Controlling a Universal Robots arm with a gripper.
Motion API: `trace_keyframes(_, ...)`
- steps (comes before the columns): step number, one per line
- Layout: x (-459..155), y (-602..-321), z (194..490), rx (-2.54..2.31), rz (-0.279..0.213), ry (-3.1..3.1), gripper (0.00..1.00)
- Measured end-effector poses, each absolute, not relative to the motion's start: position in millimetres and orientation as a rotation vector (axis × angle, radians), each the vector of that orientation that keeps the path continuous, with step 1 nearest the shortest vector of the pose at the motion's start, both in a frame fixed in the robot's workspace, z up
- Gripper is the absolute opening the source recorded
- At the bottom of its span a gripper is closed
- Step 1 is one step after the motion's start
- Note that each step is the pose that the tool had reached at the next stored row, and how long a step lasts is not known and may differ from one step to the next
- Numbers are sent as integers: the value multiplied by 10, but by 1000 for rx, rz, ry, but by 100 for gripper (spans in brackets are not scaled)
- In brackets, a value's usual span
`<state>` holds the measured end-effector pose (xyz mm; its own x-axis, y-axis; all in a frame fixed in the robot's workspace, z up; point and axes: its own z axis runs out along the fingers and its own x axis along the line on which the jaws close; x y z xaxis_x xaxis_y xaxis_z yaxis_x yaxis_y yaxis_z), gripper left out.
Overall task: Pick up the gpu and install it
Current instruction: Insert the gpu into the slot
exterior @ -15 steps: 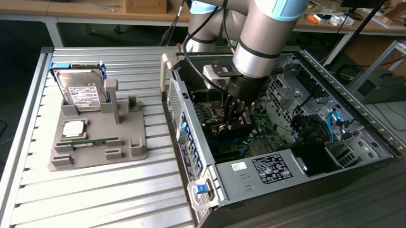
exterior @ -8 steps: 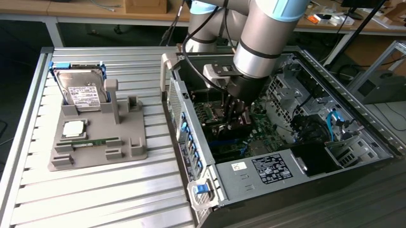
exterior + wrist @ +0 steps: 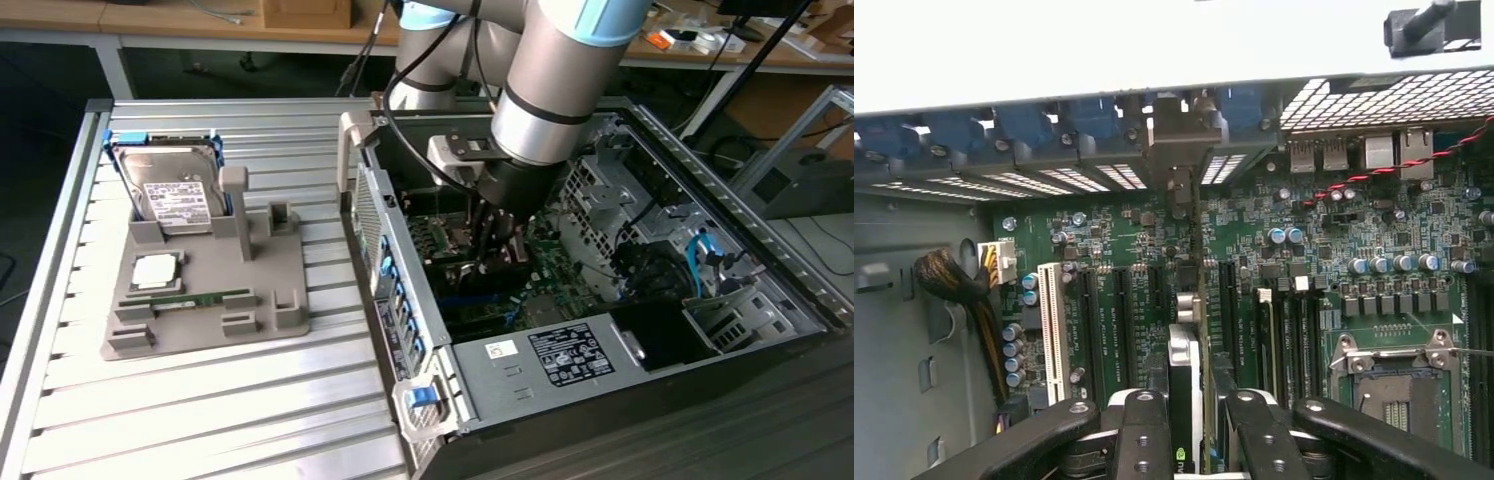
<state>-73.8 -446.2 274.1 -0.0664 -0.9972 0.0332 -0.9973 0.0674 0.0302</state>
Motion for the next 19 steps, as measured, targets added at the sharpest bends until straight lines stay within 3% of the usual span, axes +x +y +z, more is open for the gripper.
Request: trace_keyframes(19,-710,-4461,2699,2165,-1,-2210,27)
